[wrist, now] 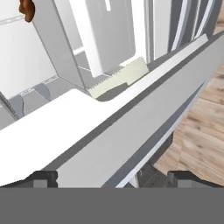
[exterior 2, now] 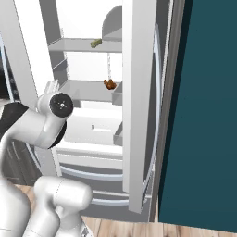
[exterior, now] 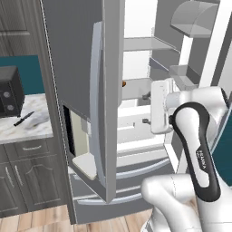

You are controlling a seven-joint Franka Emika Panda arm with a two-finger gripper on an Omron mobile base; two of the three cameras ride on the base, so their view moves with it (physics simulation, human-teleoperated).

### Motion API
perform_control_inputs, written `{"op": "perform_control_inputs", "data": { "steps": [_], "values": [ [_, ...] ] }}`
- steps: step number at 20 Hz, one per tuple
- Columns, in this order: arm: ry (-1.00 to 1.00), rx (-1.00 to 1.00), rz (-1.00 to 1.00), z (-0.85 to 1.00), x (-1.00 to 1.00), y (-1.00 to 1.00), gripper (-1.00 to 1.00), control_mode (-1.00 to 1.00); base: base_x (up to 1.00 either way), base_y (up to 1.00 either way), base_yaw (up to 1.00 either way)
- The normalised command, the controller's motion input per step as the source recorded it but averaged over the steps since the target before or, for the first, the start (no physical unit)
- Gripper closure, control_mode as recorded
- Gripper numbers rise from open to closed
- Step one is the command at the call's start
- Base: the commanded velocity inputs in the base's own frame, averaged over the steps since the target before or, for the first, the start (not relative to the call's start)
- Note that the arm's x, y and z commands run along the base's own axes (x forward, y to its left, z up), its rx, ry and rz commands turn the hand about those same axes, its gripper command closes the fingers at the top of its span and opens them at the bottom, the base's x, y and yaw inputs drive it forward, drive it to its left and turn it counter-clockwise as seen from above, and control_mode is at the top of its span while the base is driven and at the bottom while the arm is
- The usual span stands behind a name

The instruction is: Retrieve the butter from the fridge and place it on a plate on the dining table. Then retrieve the butter knife by the fridge and place it near the plate.

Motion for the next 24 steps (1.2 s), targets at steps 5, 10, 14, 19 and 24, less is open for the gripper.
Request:
{"op": "perform_control_inputs", "data": {
  "steps": [5, 10, 14, 19, 24],
  "values": [
    [0.00, 0.04, 0.01, 0.01, 0.20, -0.01, -1.00, -1.00, 0.00, 0.00, 0.00],
    [0.01, 0.09, 0.08, 0.10, 0.29, 0.00, -1.00, -1.00, 0.00, 0.00, 0.00],
    [0.03, 0.04, 0.03, 0.09, 0.43, 0.00, -1.00, -1.00, 0.00, 0.00, 0.00],
    [0.05, 0.00, 0.05, 0.06, 0.30, 0.07, -1.00, -1.00, 0.00, 0.00, 0.00],
    [0.04, 0.00, 0.09, 0.00, 0.25, 0.17, -1.00, -1.00, 0.00, 0.00, 0.00]
  ]
}}
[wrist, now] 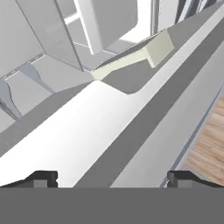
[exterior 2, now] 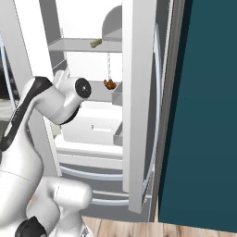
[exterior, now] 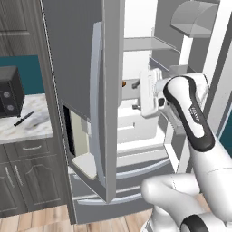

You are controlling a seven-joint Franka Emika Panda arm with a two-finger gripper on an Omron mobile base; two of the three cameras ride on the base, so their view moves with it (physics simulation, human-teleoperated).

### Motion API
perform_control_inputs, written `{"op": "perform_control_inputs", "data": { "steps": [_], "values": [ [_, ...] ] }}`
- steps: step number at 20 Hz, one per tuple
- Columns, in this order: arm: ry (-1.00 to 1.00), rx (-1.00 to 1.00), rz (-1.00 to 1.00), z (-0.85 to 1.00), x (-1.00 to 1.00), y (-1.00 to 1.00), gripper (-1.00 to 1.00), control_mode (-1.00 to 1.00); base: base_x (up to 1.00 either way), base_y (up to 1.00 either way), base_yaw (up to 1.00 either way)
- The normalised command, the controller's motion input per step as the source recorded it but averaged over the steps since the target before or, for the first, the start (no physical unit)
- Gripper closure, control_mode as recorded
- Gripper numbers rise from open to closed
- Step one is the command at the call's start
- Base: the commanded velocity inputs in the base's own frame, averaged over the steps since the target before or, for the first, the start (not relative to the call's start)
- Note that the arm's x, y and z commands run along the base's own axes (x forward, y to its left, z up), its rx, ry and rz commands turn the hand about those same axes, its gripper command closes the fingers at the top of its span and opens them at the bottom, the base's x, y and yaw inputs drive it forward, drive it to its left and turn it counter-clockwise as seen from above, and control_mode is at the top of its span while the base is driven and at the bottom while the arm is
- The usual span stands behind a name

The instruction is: Retrieve the butter from the fridge and place it on a plate on the dining table. Then retrieve the butter knife by the fridge and place it near the plate.

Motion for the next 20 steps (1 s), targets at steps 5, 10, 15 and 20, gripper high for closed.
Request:
{"op": "perform_control_inputs", "data": {
  "steps": [5, 10, 15, 20],
  "values": [
    [0.03, 0.00, 0.07, 0.00, 0.32, 0.24, -1.00, -1.00, 0.00, 0.00, 0.00],
    [0.00, 0.00, 0.05, 0.00, 0.30, 0.24, -1.00, -1.00, 0.00, 0.00, 0.00],
    [0.02, 0.00, 0.02, 0.00, 0.16, 0.29, -1.00, -1.00, 0.00, 0.00, 0.00],
    [0.00, 0.00, 0.00, 0.00, 0.00, 0.35, -1.00, -1.00, 0.00, 0.00, 0.00]
  ]
}}
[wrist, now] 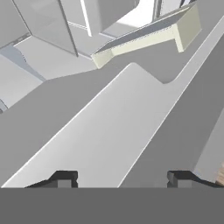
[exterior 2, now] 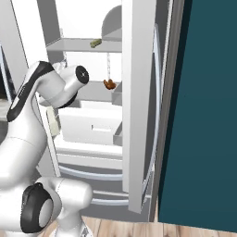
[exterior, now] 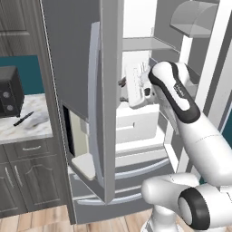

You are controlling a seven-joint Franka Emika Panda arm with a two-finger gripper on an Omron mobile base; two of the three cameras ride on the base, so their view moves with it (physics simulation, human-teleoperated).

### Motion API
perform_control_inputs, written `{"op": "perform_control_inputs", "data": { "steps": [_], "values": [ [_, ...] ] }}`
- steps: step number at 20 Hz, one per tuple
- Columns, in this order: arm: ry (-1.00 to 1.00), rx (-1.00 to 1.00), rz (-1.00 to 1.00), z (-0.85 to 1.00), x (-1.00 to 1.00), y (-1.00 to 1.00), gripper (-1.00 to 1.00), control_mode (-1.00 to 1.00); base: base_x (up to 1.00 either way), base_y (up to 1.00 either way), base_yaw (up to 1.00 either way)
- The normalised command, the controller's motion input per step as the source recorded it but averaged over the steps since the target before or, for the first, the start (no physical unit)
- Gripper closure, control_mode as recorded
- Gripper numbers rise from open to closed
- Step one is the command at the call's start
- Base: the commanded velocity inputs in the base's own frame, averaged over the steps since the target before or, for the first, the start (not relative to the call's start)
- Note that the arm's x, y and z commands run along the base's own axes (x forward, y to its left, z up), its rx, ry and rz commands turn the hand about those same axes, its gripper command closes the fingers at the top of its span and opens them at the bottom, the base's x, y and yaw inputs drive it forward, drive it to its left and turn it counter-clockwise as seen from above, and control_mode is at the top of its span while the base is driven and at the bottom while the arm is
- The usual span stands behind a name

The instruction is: Retrieve the butter from the fridge and place it on a plate on the dining table. Then retrieve the butter knife by the fridge and place it near the plate.

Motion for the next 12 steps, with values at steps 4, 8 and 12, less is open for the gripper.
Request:
{"op": "perform_control_inputs", "data": {
  "steps": [4, 8, 12],
  "values": [
    [0.00, 0.00, -0.01, 0.00, -0.03, 0.43, -1.00, -1.00, 0.00, 0.00, 0.00],
    [0.00, 0.00, 0.00, 0.00, -0.20, 0.57, -1.00, -1.00, 0.00, 0.00, 0.00],
    [0.00, 0.00, 0.00, 0.00, -0.29, 0.79, -1.00, -1.00, 0.00, 0.00, 0.00]
  ]
}}
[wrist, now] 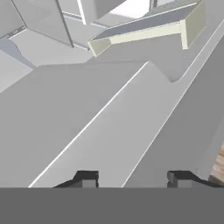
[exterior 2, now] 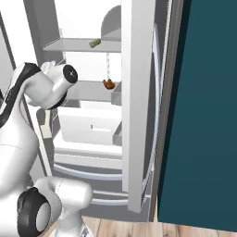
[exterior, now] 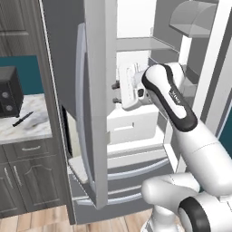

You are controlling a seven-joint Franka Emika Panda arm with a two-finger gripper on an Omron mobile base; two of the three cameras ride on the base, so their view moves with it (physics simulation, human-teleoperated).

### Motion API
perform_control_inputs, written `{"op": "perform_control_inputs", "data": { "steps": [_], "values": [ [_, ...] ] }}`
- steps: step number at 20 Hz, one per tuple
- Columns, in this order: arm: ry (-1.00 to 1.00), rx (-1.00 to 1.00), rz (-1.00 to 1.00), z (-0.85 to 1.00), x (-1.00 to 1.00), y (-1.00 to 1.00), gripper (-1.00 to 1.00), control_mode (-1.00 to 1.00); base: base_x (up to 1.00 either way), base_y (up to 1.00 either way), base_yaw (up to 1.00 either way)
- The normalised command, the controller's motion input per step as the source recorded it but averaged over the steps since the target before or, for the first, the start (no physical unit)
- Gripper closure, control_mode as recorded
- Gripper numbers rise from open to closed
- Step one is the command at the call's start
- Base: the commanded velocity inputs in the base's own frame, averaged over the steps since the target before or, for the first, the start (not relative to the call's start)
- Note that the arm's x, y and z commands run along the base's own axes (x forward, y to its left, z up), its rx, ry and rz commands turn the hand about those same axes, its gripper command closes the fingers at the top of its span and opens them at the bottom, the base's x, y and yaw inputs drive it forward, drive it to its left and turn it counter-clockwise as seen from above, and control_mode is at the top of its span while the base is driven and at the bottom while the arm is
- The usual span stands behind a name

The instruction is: Retrieve the butter from the fridge and place it on a plate on the dining table. Then retrieve the butter knife by the fridge and place it near the plate.

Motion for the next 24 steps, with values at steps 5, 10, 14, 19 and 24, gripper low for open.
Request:
{"op": "perform_control_inputs", "data": {
  "steps": [5, 10, 14, 19, 24],
  "values": [
    [0.00, 0.00, 0.00, -0.01, -0.33, 0.80, -1.00, -1.00, 0.00, 0.00, 0.00],
    [0.04, 0.00, 0.00, -0.03, -0.24, 0.76, -1.00, -1.00, 0.00, 0.00, 0.00],
    [0.07, 0.00, 0.00, -0.02, -0.18, 0.73, -1.00, -1.00, 0.00, 0.00, 0.00],
    [0.03, 0.00, 0.00, 0.01, -0.13, 0.40, -1.00, -1.00, 0.00, 0.00, 0.00],
    [0.00, -0.03, 0.00, 0.08, -0.38, -0.24, -1.00, -1.00, 0.00, 0.00, 0.00]
  ]
}}
